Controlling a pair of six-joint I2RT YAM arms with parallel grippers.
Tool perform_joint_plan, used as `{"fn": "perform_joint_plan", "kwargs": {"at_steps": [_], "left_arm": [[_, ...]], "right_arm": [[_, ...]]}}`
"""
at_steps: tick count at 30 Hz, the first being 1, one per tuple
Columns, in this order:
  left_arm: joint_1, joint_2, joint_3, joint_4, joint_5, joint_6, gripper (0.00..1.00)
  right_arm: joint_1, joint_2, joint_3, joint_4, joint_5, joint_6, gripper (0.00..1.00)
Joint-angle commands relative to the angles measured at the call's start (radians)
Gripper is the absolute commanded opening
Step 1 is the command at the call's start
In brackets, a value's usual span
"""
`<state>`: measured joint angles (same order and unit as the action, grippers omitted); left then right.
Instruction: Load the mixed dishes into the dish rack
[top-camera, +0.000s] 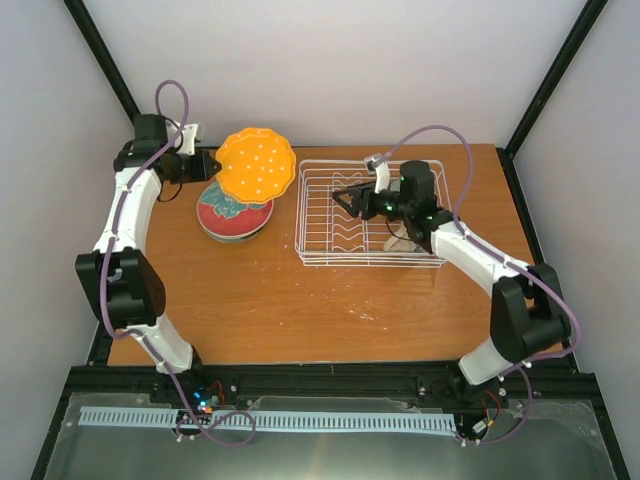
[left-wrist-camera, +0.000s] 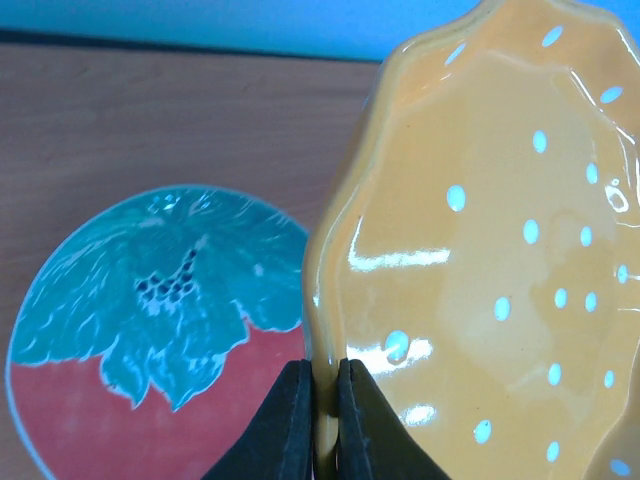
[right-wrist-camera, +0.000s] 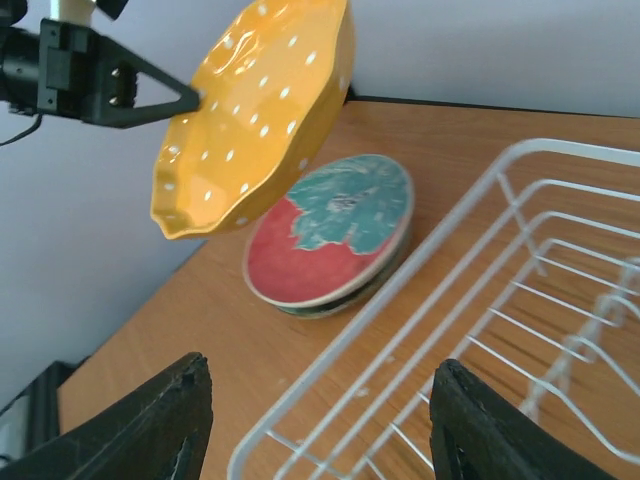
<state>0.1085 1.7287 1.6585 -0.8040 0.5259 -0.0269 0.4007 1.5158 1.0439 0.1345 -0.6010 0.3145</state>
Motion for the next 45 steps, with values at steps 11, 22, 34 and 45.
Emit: {"fn": "perform_joint_plan", "kwargs": {"at_steps": [11, 22, 34, 45], "left_arm": [[-0.075, -0.123, 0.025, 0.114, 0.199, -0.017, 0.01], [-0.127, -0.167, -0.053, 0.153, 0.220, -0.026, 0.01], [-0.147, -0.208, -0.039, 0.141, 0.244, -0.033, 0.00], [-0.185, -0.225, -0.069, 0.154, 0.233, -0.036, 0.01]], "right_arm": [[0.017, 0.261, 0.251, 0.294, -0.515, 0.251, 0.60], [0.033, 0.334, 0.450, 0.103, -0.516, 0.170, 0.62], [0.048, 0.400, 0.593, -0.156, -0.466, 0.007, 0.62], [0.057, 0.431, 0.668, -0.207, -0.492, -0.024, 0.03]]}}
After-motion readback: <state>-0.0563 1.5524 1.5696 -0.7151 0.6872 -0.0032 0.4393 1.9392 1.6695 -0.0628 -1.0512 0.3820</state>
